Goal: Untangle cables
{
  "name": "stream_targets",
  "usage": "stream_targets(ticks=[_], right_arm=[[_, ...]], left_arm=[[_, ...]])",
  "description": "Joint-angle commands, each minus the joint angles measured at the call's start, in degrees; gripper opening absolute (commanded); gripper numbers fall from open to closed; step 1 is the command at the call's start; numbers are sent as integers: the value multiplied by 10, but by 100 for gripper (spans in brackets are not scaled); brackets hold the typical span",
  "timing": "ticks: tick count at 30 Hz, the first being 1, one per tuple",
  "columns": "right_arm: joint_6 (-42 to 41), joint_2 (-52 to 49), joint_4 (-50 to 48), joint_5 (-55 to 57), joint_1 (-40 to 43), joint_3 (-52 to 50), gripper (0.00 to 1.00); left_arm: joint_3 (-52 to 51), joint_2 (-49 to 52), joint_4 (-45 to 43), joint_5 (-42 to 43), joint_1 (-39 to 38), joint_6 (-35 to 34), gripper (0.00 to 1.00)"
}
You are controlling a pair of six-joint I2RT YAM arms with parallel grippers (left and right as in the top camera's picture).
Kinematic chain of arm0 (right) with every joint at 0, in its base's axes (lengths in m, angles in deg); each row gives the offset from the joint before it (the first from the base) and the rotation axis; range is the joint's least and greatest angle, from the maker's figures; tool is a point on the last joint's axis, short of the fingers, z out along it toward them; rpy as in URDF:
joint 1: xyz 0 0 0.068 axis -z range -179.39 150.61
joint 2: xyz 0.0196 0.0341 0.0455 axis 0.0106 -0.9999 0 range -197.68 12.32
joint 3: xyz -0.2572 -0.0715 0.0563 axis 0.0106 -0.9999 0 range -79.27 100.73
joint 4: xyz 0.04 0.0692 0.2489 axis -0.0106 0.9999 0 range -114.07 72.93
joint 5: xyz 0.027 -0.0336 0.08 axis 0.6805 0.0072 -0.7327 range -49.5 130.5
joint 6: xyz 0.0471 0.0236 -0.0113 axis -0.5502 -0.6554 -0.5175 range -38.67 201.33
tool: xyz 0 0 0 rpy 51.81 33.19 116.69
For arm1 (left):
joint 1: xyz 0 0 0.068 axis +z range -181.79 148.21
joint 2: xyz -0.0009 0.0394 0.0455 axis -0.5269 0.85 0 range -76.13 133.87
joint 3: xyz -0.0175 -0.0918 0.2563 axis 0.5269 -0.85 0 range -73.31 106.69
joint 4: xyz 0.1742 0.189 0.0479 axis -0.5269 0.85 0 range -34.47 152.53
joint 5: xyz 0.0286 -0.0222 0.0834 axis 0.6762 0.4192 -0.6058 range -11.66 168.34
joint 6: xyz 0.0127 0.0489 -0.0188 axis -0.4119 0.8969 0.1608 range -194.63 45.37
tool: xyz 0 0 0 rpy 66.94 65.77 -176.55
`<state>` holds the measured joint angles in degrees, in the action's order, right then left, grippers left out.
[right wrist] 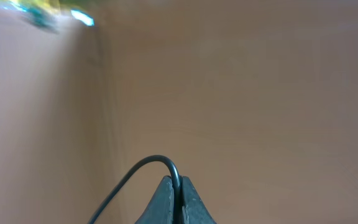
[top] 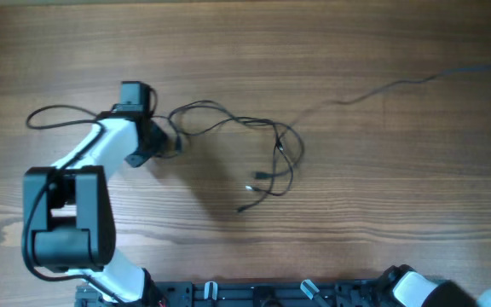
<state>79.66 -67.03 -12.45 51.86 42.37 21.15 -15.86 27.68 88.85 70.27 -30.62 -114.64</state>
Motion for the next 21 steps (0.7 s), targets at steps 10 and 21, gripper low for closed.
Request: stream_targets(ticks=[10,21], right_arm=[[-45,-176,350,-312,-168,0,5],[-379,-224,394,-184,-459,-279,13]], left_arm=[[-39,44,-33,130,76,-27,7],[-39,46,-79,129,15,-27,10]])
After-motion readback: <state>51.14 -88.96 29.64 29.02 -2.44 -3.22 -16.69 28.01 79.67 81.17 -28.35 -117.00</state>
